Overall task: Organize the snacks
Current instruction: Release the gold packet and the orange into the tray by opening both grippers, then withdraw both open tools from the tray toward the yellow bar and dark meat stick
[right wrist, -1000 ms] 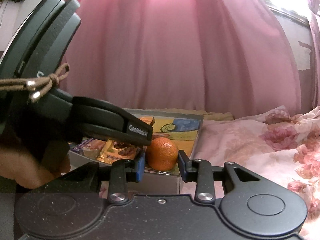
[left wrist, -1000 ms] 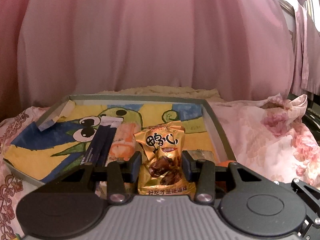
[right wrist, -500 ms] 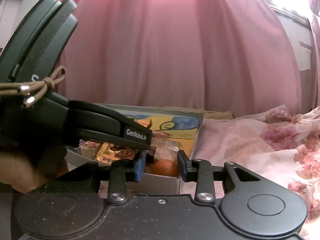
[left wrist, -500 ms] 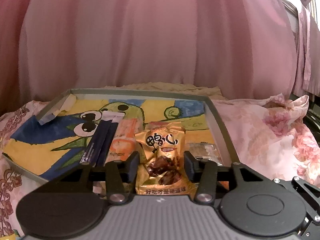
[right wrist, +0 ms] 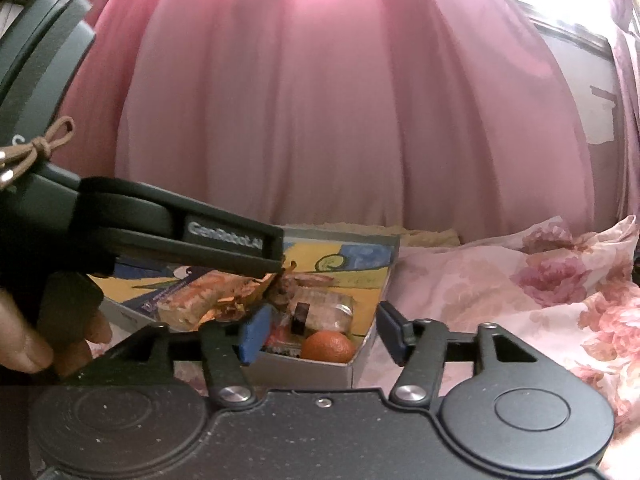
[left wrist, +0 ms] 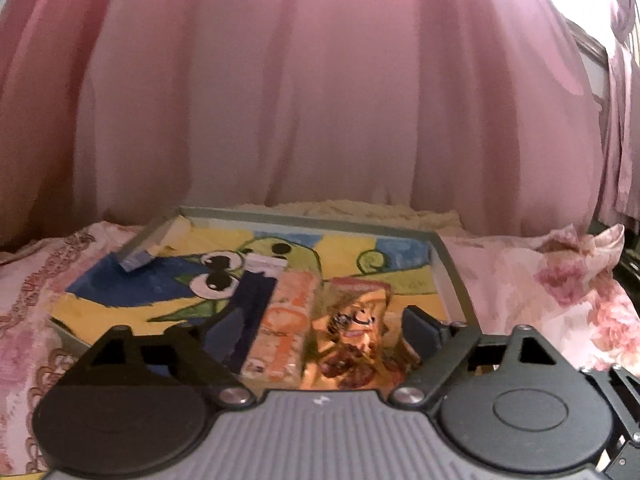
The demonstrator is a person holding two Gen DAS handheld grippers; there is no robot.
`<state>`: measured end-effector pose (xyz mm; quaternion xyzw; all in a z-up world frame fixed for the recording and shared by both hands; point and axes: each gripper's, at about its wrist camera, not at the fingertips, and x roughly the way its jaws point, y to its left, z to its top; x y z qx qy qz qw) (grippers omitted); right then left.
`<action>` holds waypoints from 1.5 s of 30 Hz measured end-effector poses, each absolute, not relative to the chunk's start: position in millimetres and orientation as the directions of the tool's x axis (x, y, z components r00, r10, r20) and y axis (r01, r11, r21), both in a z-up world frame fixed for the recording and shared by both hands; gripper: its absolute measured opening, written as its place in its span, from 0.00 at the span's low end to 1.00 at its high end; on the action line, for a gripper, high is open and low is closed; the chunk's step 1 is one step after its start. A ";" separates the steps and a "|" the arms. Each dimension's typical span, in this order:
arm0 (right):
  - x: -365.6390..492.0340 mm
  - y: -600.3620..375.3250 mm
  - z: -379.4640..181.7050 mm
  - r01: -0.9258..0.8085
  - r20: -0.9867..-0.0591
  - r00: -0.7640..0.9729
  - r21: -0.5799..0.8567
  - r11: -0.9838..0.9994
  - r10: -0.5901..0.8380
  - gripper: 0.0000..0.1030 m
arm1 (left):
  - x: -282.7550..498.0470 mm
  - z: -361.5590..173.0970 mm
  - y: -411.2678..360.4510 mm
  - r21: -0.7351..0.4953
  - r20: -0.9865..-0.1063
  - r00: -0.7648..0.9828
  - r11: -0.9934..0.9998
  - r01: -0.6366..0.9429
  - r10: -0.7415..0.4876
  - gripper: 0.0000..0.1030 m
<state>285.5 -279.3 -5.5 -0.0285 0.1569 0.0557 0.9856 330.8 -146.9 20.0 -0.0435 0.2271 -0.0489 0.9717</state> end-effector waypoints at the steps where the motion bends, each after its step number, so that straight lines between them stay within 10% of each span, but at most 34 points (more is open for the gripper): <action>1: 282.9 -278.9 -3.5 -0.119 -0.307 0.946 -0.038 0.992 0.102 0.70 | 328.1 22.9 -144.2 -0.111 -0.430 0.896 0.991 0.068 -0.110 0.96; 18: 224.1 -272.4 51.0 -0.078 -0.184 0.980 -0.014 0.997 0.074 0.99 | 255.3 71.0 -84.9 -0.173 -0.346 0.937 0.985 -0.005 -0.056 0.99; 45: 107.6 -181.3 48.0 -0.145 -0.243 0.962 -0.072 0.987 0.123 0.99 | 116.3 30.5 31.3 -0.119 -0.444 0.896 0.990 -0.070 0.010 1.00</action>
